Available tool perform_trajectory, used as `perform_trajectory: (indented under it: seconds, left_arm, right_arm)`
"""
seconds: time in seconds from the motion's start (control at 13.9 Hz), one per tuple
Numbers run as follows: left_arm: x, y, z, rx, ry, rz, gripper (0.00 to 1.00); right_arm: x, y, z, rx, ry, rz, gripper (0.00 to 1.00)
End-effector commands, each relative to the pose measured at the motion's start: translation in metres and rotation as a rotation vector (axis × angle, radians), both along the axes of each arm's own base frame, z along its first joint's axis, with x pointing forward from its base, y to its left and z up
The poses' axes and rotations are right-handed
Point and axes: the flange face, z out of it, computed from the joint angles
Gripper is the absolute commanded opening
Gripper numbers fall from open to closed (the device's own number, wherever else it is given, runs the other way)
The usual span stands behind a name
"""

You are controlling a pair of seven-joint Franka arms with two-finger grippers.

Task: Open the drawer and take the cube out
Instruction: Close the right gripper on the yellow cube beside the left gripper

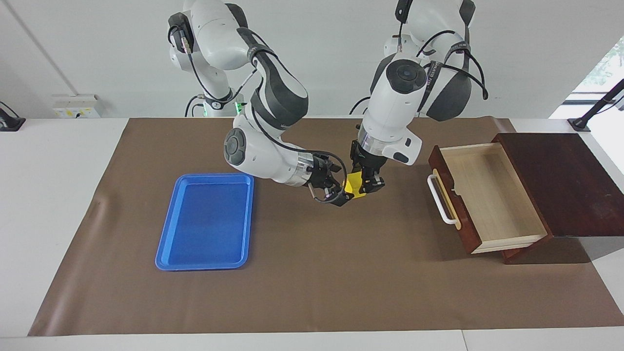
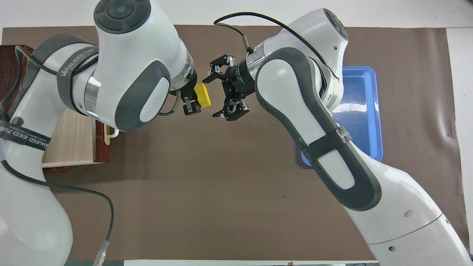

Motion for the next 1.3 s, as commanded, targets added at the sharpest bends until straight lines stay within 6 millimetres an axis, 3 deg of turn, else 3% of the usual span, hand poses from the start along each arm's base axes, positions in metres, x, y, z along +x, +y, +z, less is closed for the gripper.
perform_trajectory:
  seconds: [0.0,1.22]
  left_arm:
    - [-0.002,-0.003,-0.002,-0.004,-0.008,0.016,0.0]
    - [-0.003,-0.005,-0.002,-0.005,-0.006,0.011,0.0]
  right_arm:
    - [0.001,0.012,0.0,0.004,0.008,-0.026,1.0]
    - [0.0,0.009,-0.01,-0.01,0.006,-0.05,1.0]
